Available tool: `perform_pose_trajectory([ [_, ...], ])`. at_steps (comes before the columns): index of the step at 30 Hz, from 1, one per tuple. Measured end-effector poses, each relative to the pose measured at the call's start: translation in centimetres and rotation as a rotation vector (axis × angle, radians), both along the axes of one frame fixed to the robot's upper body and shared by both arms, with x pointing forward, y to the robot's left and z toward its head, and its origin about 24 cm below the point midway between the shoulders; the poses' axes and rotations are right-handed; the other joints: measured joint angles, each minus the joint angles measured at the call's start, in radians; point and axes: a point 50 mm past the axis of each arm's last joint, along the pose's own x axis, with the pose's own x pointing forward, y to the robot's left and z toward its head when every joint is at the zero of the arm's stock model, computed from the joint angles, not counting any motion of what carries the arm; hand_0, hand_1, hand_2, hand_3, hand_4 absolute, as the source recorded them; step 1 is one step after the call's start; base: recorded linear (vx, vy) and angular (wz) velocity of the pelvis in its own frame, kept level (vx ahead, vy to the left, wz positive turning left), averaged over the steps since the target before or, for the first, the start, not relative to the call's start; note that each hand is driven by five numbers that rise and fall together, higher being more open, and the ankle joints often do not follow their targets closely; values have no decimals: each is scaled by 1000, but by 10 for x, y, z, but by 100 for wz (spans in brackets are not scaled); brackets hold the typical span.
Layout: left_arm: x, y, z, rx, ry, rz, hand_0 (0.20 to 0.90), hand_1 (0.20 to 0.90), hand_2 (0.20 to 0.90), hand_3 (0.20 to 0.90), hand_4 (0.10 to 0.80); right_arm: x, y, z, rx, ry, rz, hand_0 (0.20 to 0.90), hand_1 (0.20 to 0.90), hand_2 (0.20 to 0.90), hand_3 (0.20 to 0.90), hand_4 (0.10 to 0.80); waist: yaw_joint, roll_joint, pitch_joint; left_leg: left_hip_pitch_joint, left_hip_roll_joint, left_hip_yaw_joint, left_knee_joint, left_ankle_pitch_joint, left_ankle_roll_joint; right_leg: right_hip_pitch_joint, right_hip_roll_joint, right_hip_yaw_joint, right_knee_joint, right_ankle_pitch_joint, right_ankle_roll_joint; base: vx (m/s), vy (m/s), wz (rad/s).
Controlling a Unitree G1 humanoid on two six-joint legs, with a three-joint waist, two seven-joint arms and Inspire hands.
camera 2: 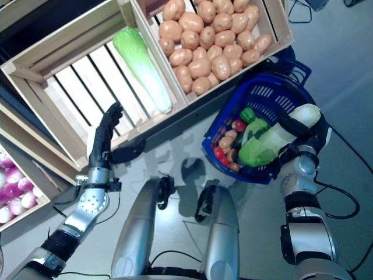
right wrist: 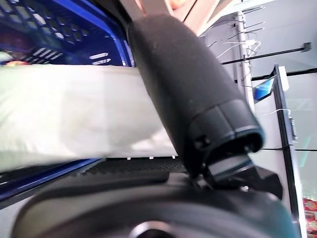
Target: Put vegetables into the basket
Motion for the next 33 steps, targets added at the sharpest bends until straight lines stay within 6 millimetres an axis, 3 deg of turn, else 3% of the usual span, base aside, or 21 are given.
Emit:
perform_pose_trajectory([
  [6,-3,0,-1,-2,-2,-10,900,900,900,900,800,-1,-5,15,-42,-41,20,900,900,900,900,800,1,0,0,30,0,-1,-20,0,0,32,1,-5,-21,4,-1,40,38,1],
  [12,-4,1,-3,1,7,-16,900,900,900,900,800,-1,-6,12,-42,-31,31,900,900,900,900,800,3,1,0,107,1,-3,-63,0,0,116,4,-14,-74,7,4,52,74,2],
  [20,-5,1,-1,-18,1,-23,900,900,900,900,800,-2,-6,12,-55,-34,66,900,900,900,900,800,4,0,-2,249,5,7,-196,19,-25,256,19,-18,-218,43,38,49,78,-2],
  [30,-2,-1,4,-14,-19,-33,900,900,900,900,800,0,-2,9,-57,-30,134,900,900,900,900,800,14,-11,-8,466,21,39,-412,52,-18,470,53,-17,-468,121,81,33,46,-8],
  [33,0,1,7,-8,-30,-24,900,900,900,900,800,0,5,-2,-33,-17,156,900,900,900,900,800,19,-36,-22,505,21,48,-439,52,-16,511,58,-17,-503,124,86,53,35,-1],
])
